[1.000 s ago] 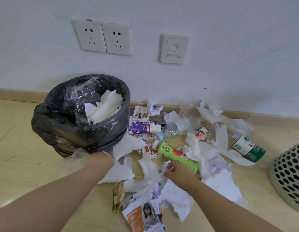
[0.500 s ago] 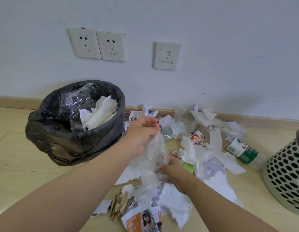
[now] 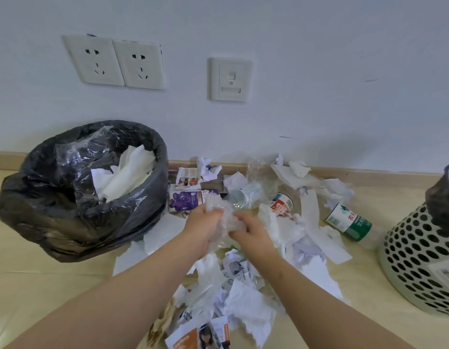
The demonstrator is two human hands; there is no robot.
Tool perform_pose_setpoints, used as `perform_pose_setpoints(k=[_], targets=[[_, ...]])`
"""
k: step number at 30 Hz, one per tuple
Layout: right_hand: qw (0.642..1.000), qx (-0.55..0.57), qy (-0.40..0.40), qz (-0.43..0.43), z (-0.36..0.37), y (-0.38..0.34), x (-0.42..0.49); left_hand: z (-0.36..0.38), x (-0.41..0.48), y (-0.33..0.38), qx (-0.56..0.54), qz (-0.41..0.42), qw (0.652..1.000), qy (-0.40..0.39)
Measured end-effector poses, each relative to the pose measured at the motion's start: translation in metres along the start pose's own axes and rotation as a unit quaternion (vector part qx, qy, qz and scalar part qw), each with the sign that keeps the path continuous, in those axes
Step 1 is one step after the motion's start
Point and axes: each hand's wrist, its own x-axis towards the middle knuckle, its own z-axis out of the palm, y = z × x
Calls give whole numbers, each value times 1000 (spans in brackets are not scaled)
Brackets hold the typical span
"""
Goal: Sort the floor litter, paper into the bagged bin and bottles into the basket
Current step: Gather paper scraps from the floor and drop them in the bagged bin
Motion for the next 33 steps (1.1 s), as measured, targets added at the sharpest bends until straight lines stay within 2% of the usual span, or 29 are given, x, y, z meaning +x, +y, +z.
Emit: perform_pose_setpoints(k=[5, 8, 13, 18, 20, 22, 26, 33], targets=[[995, 6, 100, 15, -22, 6, 20, -9, 18, -2, 4, 35, 996, 83], [986, -95, 134, -1, -32, 9, 42, -13, 30, -1, 5, 37, 993, 113], [985, -132, 112, 5, -18, 9, 82, -20, 55, 5, 24, 43, 988, 150], [973, -204, 33, 101, 1, 23, 103, -27, 60, 5, 32, 25, 989, 146], [986, -101, 25, 132, 14, 36, 105, -34, 64, -1, 27, 8, 989, 145], [989, -28, 54, 132, 20, 42, 103, -40, 69, -5, 15, -19, 990, 142], [986, -27, 74, 147, 15, 35, 99, -44, 76, -17, -18, -40, 991, 128], [985, 38, 167, 18, -3, 0, 67, -37, 69, -18, -18, -22, 988, 149]])
